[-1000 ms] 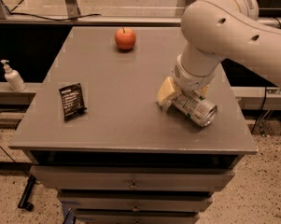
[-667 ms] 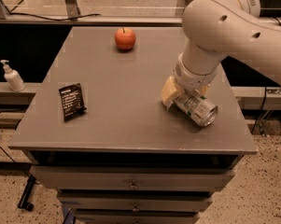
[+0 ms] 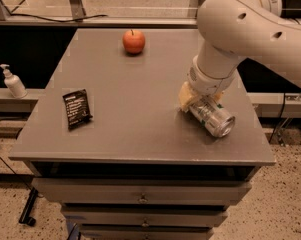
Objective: Place 7up can upright
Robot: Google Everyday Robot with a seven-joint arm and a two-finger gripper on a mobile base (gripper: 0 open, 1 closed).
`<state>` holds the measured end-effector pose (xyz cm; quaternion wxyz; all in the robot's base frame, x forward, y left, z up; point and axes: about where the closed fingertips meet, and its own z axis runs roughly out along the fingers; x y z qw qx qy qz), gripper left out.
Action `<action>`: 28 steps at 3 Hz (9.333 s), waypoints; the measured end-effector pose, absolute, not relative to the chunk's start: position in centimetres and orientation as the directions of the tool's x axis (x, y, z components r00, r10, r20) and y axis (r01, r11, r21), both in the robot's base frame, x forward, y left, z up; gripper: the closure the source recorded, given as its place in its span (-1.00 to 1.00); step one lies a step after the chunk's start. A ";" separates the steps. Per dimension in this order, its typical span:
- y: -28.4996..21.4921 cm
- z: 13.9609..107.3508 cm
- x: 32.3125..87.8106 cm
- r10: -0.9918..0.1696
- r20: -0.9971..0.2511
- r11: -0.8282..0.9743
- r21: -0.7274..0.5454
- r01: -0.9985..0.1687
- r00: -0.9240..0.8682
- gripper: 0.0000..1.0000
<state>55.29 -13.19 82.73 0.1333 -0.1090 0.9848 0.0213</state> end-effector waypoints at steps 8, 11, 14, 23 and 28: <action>-19.2 102.7 58.7 0.237 -0.872 0.571 0.481 -0.665 -0.428 1.00; -18.0 103.5 59.5 0.421 -0.906 0.558 0.293 -0.776 -0.039 1.00; -14.7 102.9 58.3 0.284 -0.956 0.570 0.102 -0.815 0.078 1.00; -15.0 91.6 56.8 0.179 -0.982 0.444 0.136 -0.886 -0.061 -0.28; -22.2 96.0 55.6 0.164 -0.986 0.565 0.073 -0.822 0.025 -1.00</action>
Offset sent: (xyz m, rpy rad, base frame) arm 0.0558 -0.0932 0.1423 0.4415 -0.3621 0.1261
